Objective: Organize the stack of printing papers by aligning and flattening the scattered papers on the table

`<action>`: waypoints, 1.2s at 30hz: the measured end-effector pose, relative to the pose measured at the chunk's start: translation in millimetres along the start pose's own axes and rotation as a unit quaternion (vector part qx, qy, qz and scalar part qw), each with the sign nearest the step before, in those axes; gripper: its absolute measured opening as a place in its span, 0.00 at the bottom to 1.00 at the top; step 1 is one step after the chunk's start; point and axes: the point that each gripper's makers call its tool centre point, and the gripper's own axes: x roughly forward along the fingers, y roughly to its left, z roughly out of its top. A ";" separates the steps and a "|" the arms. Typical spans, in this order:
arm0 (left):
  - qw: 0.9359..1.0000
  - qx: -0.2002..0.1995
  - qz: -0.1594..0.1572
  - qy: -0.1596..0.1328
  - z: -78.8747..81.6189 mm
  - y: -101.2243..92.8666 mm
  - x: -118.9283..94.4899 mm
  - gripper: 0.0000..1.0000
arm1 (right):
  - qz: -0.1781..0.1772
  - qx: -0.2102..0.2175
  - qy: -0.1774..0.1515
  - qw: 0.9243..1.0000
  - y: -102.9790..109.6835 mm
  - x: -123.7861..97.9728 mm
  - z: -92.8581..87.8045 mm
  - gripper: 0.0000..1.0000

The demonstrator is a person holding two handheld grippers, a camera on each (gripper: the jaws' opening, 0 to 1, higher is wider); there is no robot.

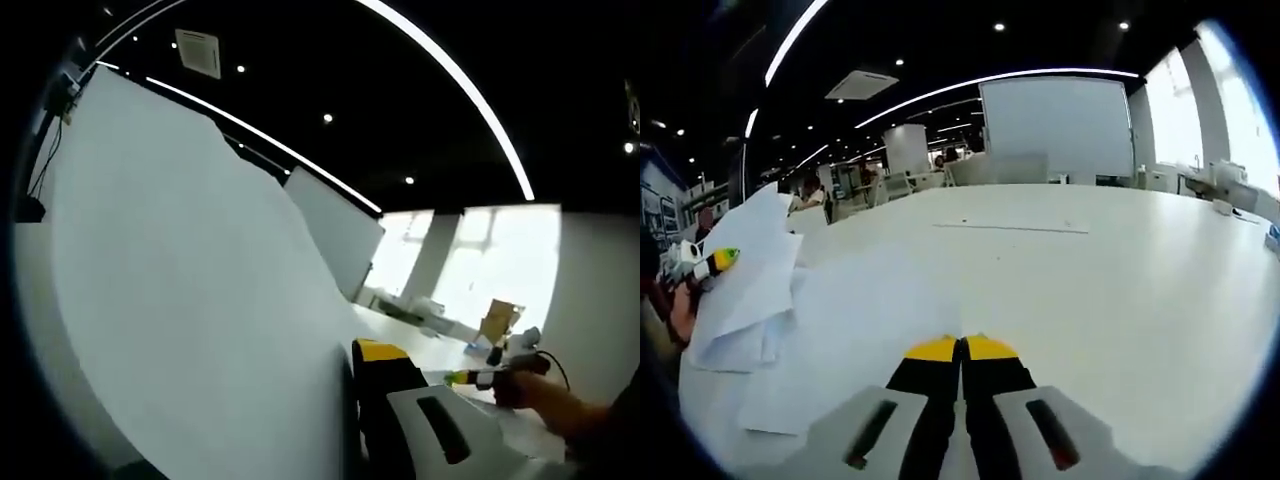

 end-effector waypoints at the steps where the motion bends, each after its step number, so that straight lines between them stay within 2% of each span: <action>1: 1.000 0.000 0.000 0.000 -0.1 -0.1 0.0 0.11 | 0.000 0.001 0.000 1.000 0.0 -0.2 -0.1 0.00; 4: 1.000 0.000 -0.001 0.001 -0.4 -0.1 0.3 0.12 | 0.001 0.008 0.000 1.000 -1.2 -0.2 0.1 0.00; 7: 1.000 0.000 -0.001 0.001 -0.4 -0.2 0.3 0.12 | 0.005 -0.009 0.001 1.000 -0.5 -0.5 -0.3 0.00; 8: 1.000 0.000 -0.001 0.001 -0.4 -0.1 0.2 0.12 | 0.012 -0.036 0.002 0.999 1.6 -0.8 -0.4 0.00; 18: 1.000 -0.002 -0.001 0.000 -0.1 0.6 0.2 0.12 | 0.012 -0.011 -0.003 1.000 1.3 -2.6 0.9 0.00; 36: 1.000 -0.002 -0.001 0.000 -0.3 1.9 0.0 0.12 | 0.021 -0.026 -0.009 0.999 2.6 -0.4 5.8 0.00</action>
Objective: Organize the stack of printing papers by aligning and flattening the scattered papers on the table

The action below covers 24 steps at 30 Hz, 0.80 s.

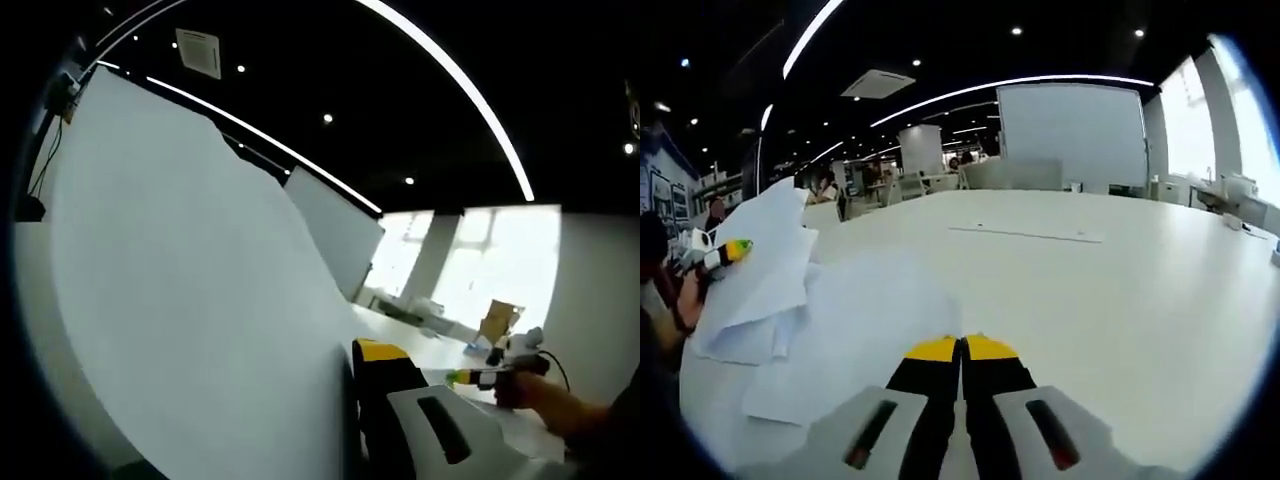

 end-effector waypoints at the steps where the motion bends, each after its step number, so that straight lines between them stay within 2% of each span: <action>1: 1.000 0.000 0.000 0.000 0.0 0.0 0.0 0.12 | -0.001 0.001 -0.002 1.000 -0.9 -0.2 1.3 0.00; 9: 1.000 0.001 0.000 0.000 0.0 0.4 0.1 0.12 | 0.004 0.050 -0.016 0.999 0.8 -4.7 4.6 0.00; 24: 1.000 0.002 0.000 0.001 -0.1 0.4 0.3 0.12 | 0.001 0.053 -0.016 0.998 2.7 -3.7 4.4 0.00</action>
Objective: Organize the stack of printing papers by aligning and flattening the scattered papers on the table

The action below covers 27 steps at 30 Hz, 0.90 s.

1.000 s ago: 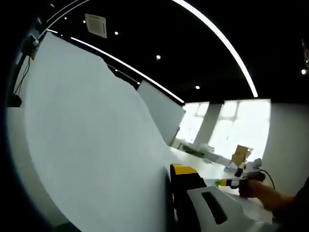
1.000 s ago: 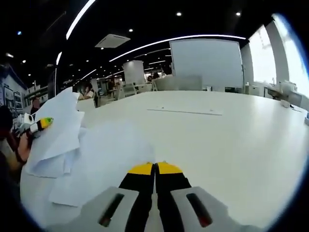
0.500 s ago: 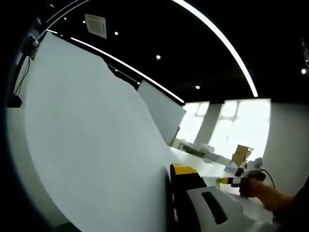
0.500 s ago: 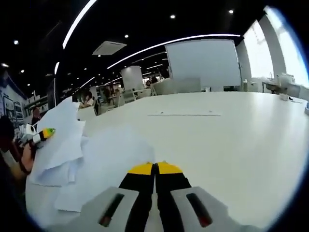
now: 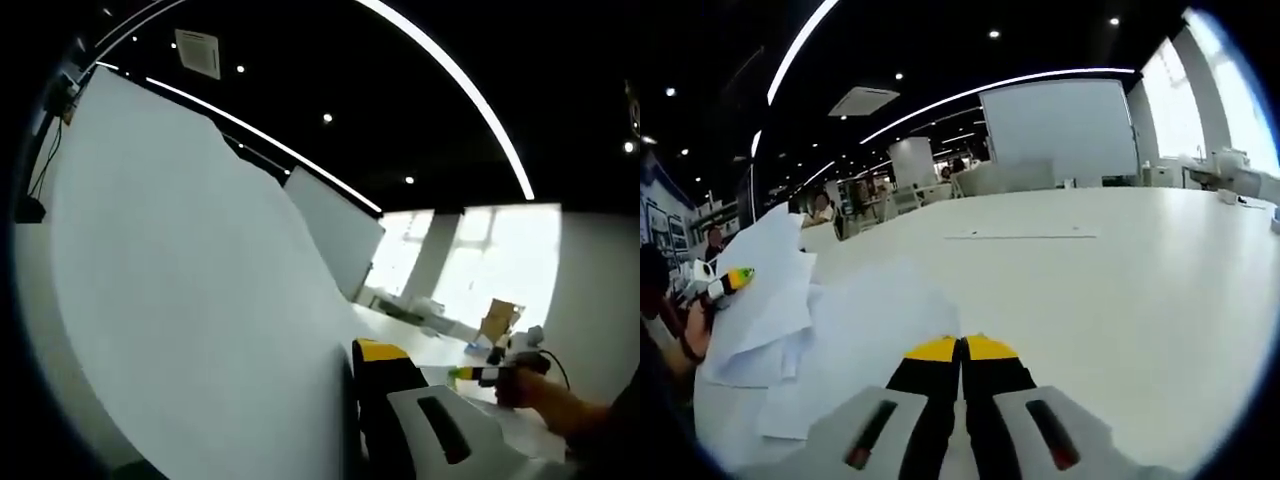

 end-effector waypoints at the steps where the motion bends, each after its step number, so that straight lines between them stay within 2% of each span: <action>1: 1.000 0.000 0.000 0.000 0.1 0.0 0.0 0.12 | 0.000 0.000 0.000 1.000 0.2 -0.3 0.2 0.00; 17: 1.000 -0.001 0.001 0.000 0.1 0.5 0.0 0.12 | 0.003 0.004 -0.015 1.000 7.6 -4.2 5.9 0.00; 27: 1.000 -0.002 0.003 -0.002 0.3 1.3 -0.1 0.12 | 0.010 0.023 -0.029 0.999 12.3 -6.9 11.4 0.00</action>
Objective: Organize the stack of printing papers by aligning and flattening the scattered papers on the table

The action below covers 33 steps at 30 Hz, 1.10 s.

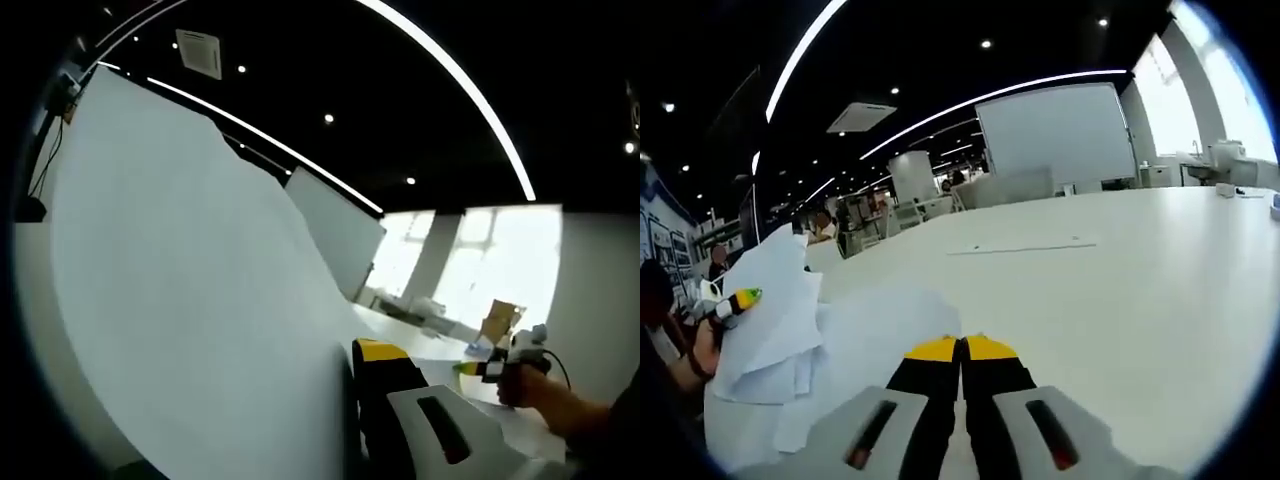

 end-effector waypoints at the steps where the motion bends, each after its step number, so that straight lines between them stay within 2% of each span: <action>1: 1.000 0.000 0.000 0.000 0.0 0.1 0.0 0.12 | 0.000 0.000 0.000 1.000 0.5 0.0 0.2 0.00; 33: 1.000 0.006 -0.001 0.004 -1.4 -0.2 0.6 0.12 | 0.005 0.025 -0.029 0.999 8.9 -5.6 15.2 0.00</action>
